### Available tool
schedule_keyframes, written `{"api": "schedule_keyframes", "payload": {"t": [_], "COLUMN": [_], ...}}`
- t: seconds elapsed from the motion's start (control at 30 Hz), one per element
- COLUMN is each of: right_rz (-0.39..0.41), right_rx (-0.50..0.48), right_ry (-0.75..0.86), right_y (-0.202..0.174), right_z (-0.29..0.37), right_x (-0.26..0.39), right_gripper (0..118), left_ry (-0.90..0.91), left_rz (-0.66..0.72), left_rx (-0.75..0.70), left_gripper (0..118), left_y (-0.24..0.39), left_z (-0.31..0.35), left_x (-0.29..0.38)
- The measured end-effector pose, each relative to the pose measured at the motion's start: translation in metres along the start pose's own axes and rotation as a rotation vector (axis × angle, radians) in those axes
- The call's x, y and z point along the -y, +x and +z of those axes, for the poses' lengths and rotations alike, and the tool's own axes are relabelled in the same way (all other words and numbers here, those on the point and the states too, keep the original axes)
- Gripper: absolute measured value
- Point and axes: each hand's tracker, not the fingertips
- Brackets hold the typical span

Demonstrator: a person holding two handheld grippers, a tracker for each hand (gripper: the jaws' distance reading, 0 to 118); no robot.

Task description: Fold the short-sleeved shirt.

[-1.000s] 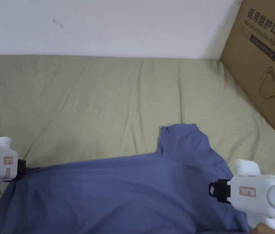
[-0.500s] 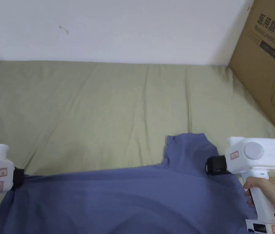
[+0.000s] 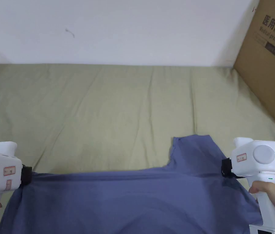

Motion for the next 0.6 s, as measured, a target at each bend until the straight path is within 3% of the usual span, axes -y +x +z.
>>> {"api": "schedule_keyframes", "payload": {"t": [0.27, 0.6], "right_rz": [-0.033, -0.059], "right_rx": [-0.039, -0.082], "right_ry": [0.153, 0.401], "right_y": [0.004, 0.004], "right_z": [0.105, 0.287], "right_x": [-0.007, 0.013], "right_gripper": [0, 0], "left_ry": [0.112, 0.362], "left_rz": [-0.028, -0.061], "left_rx": [0.001, -0.009], "left_gripper": [2, 2], "left_y": [0.007, 0.021], "left_z": [0.083, 0.241], "left_x": [-0.010, -0.031]}}
